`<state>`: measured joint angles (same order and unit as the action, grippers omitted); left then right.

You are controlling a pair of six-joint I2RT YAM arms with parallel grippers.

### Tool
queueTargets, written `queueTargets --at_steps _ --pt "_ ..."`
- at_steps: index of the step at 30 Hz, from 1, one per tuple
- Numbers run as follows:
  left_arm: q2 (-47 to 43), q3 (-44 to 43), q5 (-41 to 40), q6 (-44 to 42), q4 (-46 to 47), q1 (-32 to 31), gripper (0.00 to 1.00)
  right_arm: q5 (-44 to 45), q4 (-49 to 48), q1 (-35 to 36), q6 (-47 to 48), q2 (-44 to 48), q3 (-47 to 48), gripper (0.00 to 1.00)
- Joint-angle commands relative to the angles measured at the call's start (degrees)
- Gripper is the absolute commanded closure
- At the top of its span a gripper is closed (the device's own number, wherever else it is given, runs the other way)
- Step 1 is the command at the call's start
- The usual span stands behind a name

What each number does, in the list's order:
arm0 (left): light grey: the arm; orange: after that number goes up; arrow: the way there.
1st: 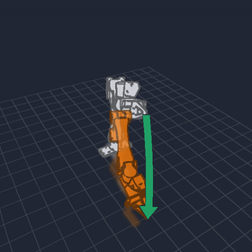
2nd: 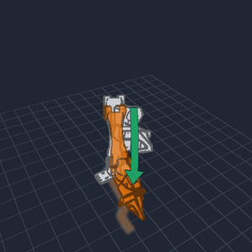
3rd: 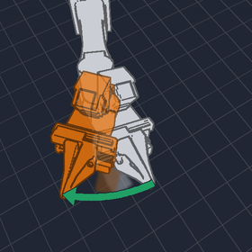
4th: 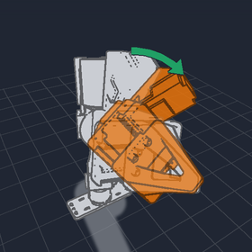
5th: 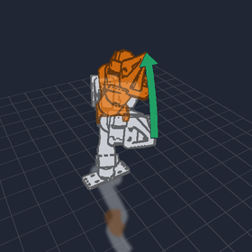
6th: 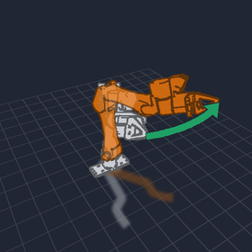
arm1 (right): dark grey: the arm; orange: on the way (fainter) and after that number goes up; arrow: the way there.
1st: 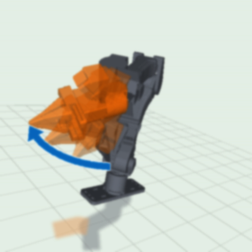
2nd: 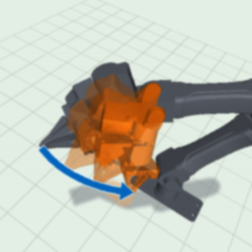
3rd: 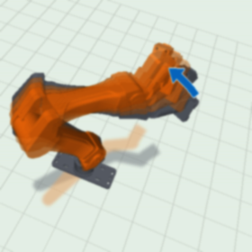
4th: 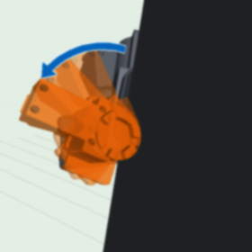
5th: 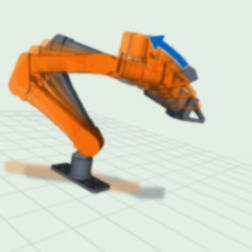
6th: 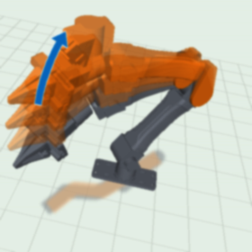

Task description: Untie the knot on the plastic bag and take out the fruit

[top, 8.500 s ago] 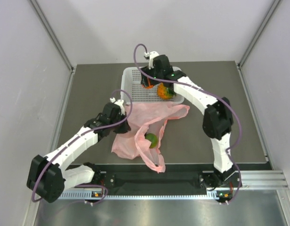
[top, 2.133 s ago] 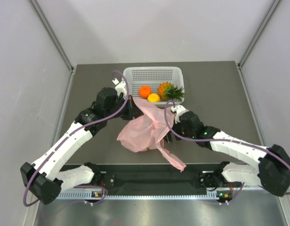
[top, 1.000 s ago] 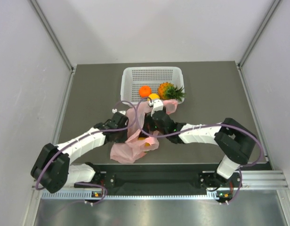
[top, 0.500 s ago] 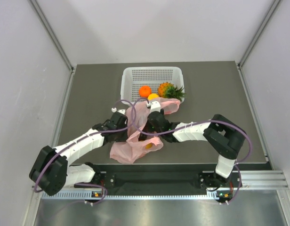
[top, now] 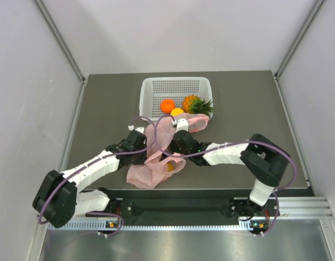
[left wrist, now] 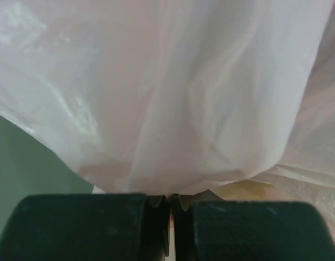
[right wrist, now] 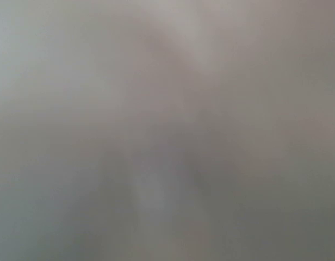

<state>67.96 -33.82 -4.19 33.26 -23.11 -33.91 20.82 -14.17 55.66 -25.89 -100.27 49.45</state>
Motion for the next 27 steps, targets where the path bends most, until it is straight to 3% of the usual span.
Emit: queueTargets --at_steps 1,9,13,16,19,22,27 --pt "-1.78 0.25 -1.09 -0.38 2.28 -0.1 1.0 -0.67 0.99 0.5 1.37 10.42 -2.77 1.0" --pt "-4.06 -1.68 -1.96 -1.96 2.11 0.07 1.0 -16.56 9.32 -2.56 3.12 34.49 -12.18 1.0" --pt "-4.33 -2.82 -2.32 -3.11 2.28 -0.01 1.0 -23.1 19.25 -5.21 5.84 42.07 -11.22 1.0" --pt "-3.81 -3.62 -2.23 -4.25 2.63 0.07 1.0 -23.72 19.45 -6.7 9.09 47.44 -9.47 1.0" --pt "-2.66 -4.14 0.31 -5.56 3.77 0.07 1.0 -23.37 18.04 -9.86 13.49 47.63 -5.0 0.98" --pt "-2.13 -4.5 3.92 -6.71 5.18 0.07 1.0 -26.61 17.51 -15.3 16.39 41.14 3.17 1.0" --pt "-0.91 -6.42 3.75 -7.95 3.17 0.07 1.0 -39.95 11.55 -22.08 17.45 31.11 14.33 1.0"
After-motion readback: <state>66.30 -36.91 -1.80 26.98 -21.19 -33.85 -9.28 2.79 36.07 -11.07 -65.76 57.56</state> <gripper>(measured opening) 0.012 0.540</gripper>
